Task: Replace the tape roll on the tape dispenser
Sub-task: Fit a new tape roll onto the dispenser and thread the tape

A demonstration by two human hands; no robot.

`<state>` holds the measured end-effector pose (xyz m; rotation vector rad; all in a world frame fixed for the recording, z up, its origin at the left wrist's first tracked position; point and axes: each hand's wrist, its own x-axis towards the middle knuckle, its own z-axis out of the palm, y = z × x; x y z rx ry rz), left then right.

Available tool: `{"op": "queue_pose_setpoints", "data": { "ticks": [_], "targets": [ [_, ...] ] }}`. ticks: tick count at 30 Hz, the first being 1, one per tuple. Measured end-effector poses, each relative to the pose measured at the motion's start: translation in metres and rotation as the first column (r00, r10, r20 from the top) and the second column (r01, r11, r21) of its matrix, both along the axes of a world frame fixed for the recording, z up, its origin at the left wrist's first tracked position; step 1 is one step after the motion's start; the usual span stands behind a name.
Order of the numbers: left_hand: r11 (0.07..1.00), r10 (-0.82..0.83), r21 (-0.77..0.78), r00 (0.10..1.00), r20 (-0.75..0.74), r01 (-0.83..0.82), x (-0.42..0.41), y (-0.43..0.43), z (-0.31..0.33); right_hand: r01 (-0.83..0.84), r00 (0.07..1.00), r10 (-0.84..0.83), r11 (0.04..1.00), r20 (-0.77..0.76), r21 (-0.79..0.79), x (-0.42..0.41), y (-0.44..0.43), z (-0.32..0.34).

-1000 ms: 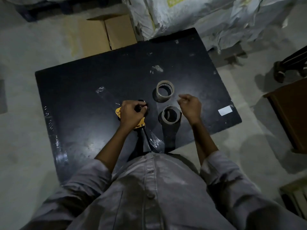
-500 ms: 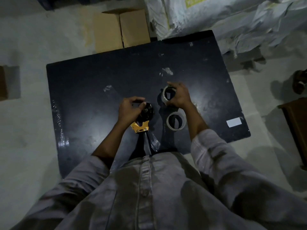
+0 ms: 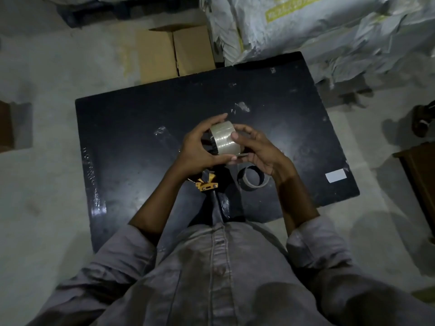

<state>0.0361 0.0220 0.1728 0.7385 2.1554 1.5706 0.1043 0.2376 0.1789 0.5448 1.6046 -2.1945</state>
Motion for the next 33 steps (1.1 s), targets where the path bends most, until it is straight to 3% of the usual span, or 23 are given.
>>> {"op": "queue_pose_setpoints", "data": {
  "ticks": [4,7,9,13,15,22,27,33],
  "targets": [
    [0.998,0.062,-0.013,0.998,0.008,-0.062,0.006,-0.011,0.002,0.050,0.995,-0.035,0.983,-0.089,0.178,0.007,-0.006,0.005],
    [0.999,0.035,-0.040,0.999,-0.001,-0.035,0.009,-0.017,0.003,0.061,0.988,-0.029,0.976,-0.154,0.210,0.009,-0.012,0.019],
    [0.997,0.019,-0.074,0.996,-0.083,-0.025,0.011,-0.021,0.005,0.072,0.987,-0.040,0.974,-0.154,0.213,0.010,-0.018,0.027],
    [0.981,-0.039,-0.191,0.916,-0.400,-0.042,0.013,-0.025,0.010,0.091,0.986,-0.062,0.978,-0.153,0.189,0.012,-0.029,0.023],
    [0.981,-0.042,-0.186,0.887,-0.461,-0.050,0.014,-0.027,0.011,0.109,0.985,-0.084,0.979,-0.150,0.172,0.013,-0.034,0.020],
    [0.969,0.198,-0.084,0.934,-0.298,-0.233,0.029,-0.030,0.000,0.193,0.972,-0.163,0.964,-0.168,0.180,0.016,-0.039,0.017],
    [0.953,0.226,-0.105,0.899,-0.374,-0.283,0.028,-0.029,-0.015,0.208,0.969,-0.120,0.872,-0.218,0.442,0.013,-0.040,0.004],
    [0.931,0.353,-0.049,0.927,-0.129,-0.361,0.026,-0.034,-0.025,0.190,0.968,-0.028,0.737,-0.251,0.649,0.005,-0.053,-0.001]
  ]
}}
